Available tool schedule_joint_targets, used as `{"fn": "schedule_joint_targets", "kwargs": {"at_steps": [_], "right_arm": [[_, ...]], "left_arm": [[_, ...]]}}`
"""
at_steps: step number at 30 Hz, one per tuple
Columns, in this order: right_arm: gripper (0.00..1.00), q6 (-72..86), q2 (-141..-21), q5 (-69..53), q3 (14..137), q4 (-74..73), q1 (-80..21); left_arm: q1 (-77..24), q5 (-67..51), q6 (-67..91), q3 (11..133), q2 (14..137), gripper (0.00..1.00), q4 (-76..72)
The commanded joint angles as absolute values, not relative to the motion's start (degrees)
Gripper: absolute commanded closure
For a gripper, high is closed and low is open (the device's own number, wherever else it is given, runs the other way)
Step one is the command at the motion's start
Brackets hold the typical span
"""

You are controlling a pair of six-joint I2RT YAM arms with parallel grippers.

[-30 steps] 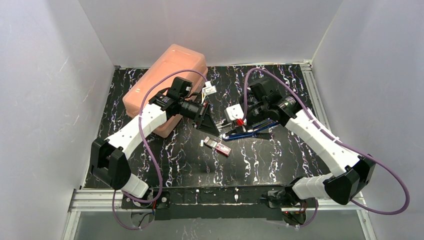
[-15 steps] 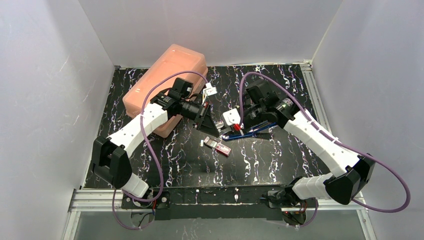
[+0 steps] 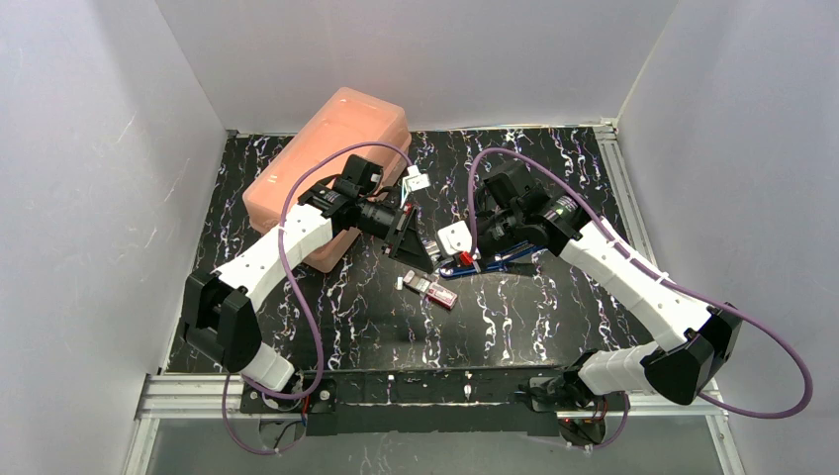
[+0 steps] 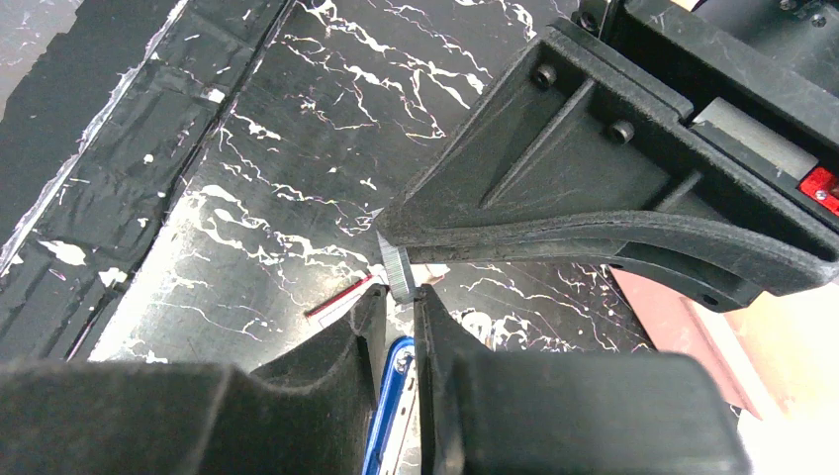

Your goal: Load the staples into the stapler

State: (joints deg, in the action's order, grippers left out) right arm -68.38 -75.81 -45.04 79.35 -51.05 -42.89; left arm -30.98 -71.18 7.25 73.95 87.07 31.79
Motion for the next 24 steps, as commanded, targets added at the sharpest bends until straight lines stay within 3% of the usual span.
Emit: {"fn": "schedule_joint_targets", "kwargs": {"at_steps": [1,21,24], "right_arm": [[0.77,-69.4,-75.8,-44.5,81.7,-52.0,-43.4],[0.89,-70.2,-75.1,-44.0,80.4,-52.1,-43.9],[0.89,-70.5,-75.0,-44.0,80.1,-52.5,-43.9]], "left_arm": [[-31.5,-73.2,6.4,75.9,87.6,1.00,33.4],[-31.6,-72.8,5.6,76.3,88.0,1.00,34.4],[-31.6,-72.7,5.5,76.4,88.0,0.93,34.5]]}}
